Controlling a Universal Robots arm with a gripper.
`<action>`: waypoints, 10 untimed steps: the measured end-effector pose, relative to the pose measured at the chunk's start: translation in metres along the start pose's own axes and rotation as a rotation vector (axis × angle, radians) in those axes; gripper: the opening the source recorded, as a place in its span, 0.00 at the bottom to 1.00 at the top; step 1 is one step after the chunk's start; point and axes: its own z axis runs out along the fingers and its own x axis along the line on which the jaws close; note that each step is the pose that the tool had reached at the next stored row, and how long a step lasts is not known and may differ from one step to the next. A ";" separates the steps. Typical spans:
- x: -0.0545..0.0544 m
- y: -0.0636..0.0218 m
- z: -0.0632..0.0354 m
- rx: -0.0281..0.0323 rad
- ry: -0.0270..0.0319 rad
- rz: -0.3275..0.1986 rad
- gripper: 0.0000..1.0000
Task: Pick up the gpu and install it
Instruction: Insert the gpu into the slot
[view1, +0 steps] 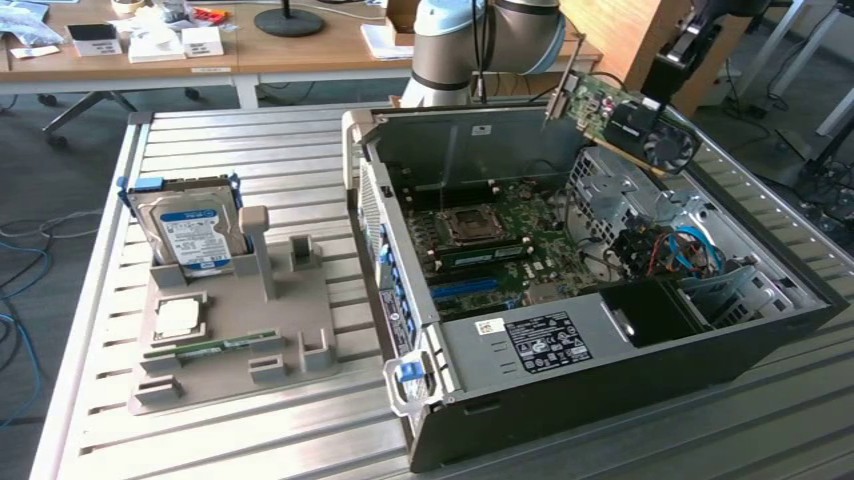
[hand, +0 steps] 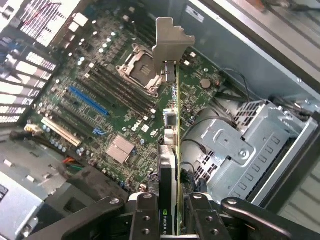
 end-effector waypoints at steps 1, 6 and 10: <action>0.000 0.0000 0.0000 -0.0004 0.0007 -0.014 0.27; 0.000 0.0000 0.0001 -0.0019 0.0043 -0.083 0.27; 0.000 0.0000 0.0002 -0.0032 0.0071 -0.138 0.27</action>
